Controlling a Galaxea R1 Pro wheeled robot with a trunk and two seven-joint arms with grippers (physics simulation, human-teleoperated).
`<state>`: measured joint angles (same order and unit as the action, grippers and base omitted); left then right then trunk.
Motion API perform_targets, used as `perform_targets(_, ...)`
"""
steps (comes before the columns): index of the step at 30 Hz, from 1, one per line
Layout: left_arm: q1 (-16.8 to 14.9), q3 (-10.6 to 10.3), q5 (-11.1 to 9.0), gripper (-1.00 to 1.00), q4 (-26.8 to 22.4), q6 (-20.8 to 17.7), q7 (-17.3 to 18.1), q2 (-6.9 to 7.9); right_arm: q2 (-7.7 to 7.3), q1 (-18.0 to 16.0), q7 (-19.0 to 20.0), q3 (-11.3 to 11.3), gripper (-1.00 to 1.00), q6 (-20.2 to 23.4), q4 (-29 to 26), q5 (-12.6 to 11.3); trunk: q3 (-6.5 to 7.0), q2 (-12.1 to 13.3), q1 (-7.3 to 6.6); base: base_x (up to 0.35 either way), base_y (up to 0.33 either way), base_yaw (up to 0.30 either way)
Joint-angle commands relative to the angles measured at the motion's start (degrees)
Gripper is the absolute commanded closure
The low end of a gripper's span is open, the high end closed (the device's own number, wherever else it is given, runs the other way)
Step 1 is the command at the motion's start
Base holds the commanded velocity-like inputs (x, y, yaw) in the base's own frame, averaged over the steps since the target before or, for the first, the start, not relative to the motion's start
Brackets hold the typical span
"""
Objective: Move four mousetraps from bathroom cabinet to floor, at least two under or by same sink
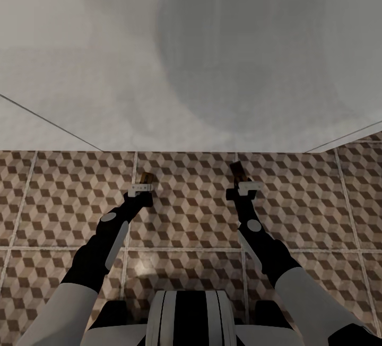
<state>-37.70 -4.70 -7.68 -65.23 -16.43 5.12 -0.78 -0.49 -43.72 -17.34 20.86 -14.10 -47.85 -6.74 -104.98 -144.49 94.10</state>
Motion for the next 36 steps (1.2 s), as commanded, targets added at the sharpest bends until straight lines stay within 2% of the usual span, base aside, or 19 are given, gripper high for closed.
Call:
perform_targets(1, 0.0, 0.0, -0.5, 1.0, -0.2, -0.4, 0.2, -0.01, -0.05, 0.0, -0.3, 0.3, 1.0, -0.2, 0.1, -0.7, -0.02, 0.0, -0.01, 0.0, 0.0, 0.0)
perform_targets(4, 0.0, 0.1, -0.5, 1.0, -0.5, -0.4, 0.2, -0.01, -0.04, 0.0, -0.1, 0.2, 1.0, 1.4, 0.4, -0.8, -0.02, 0.0, -0.01, 0.0, 0.0, 0.0)
perform_targets(7, 0.0, 0.1, -0.5, 1.0, -1.0, -0.4, 0.2, -0.01, -0.02, 0.0, 0.2, 0.2, 1.0, 5.1, 0.5, -1.0, -0.02, 0.0, -0.01, 0.0, 0.0, 0.0)
perform_targets(11, 0.0, 0.0, -0.5, 1.0, -1.4, -0.4, 0.2, -0.01, 1.18, -0.2, 0.3, 0.1, 1.0, 7.4, 0.4, -0.9, -0.02, 0.0, -0.01, 0.0, 0.0, 0.0)
perform_targets(15, 0.0, 0.0, -0.6, 1.0, -2.1, -0.4, 0.2, -0.01, 1.63, -1.1, 0.4, 0.1, 1.0, 9.3, 0.6, -0.9, -0.02, 0.0, -0.01, 0.0, 0.0, 0.0)
perform_targets(21, 0.0, -0.1, -0.6, 1.0, -2.7, -0.4, 0.2, -0.53, 1.72, -2.0, 0.8, 0.0, 1.0, 10.4, 0.8, -1.0, -0.02, 0.0, -0.01, 0.0, 0.0, 0.0)
perform_targets(27, 0.0, -0.2, -0.6, 1.0, -2.8, -1.2, 0.2, -1.37, 1.72, -2.1, 4.8, -0.1, 1.0, 12.3, 1.0, -0.9, -0.02, 0.0, -0.01, 0.0, 0.0, 0.0)
perform_targets(33, 0.0, -0.1, -0.6, 1.0, -2.9, -1.4, 0.1, -1.46, 1.75, -2.3, 5.4, -0.1, 1.0, 12.6, 1.0, -1.0, -0.02, 0.0, -0.01, 0.0, 0.0, 0.0)
perform_targets(36, 0.0, 0.1, -0.6, 1.0, -2.8, -2.9, 0.1, -1.63, 1.79, -2.3, 5.5, -0.1, 1.0, 12.4, 1.0, -1.1, -0.02, 0.0, -0.01, 0.0, 0.0, 0.0)
